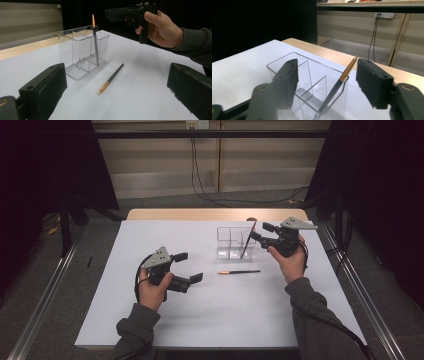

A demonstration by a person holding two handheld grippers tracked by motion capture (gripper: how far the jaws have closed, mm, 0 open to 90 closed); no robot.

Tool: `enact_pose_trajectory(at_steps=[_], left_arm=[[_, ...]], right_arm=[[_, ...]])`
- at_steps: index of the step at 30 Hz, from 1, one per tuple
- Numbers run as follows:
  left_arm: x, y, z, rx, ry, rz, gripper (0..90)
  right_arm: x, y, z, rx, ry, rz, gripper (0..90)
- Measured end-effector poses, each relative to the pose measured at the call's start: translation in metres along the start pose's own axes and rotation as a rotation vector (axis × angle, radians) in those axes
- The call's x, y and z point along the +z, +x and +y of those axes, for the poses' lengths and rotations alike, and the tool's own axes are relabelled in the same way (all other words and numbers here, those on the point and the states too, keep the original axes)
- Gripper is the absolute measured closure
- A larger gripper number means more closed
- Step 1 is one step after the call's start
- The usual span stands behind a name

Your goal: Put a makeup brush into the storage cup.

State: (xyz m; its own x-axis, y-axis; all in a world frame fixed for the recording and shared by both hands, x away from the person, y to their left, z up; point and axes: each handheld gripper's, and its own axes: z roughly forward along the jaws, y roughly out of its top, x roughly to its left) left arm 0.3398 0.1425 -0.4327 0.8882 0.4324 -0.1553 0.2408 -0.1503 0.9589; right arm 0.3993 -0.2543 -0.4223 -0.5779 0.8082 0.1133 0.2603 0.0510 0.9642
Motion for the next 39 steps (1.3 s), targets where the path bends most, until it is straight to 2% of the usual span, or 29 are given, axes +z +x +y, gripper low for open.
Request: enact_pose_trajectory(at_steps=[5, 9, 13, 19, 39], left_arm=[[0.000, 0.000, 0.000, -0.002, -0.002, 0.000, 2.4], [-0.001, 0.000, 0.000, -0.001, 0.000, 0.004, 2.4], [-0.001, 0.000, 0.000, -0.002, -0.004, 0.005, 2.4], [0.000, 0.000, 0.000, -0.002, -0.002, 0.001, 2.4], [0.000, 0.000, 0.000, 0.003, -0.002, 0.002, 2.4]], right_arm=[[-0.001, 0.001, 0.000, 0.004, -0.005, -0.013, 16.9], [-0.001, 0.002, 0.001, 0.008, -0.012, 0.001, 5.3], [-0.001, 0.004, 0.001, 0.000, -0.006, -0.002, 0.5], [-0.004, 0.005, 0.001, -0.001, -0.007, -0.007, 0.0], [-0.007, 0.012, 0.000, -0.011, 0.015, 0.036, 0.0]])
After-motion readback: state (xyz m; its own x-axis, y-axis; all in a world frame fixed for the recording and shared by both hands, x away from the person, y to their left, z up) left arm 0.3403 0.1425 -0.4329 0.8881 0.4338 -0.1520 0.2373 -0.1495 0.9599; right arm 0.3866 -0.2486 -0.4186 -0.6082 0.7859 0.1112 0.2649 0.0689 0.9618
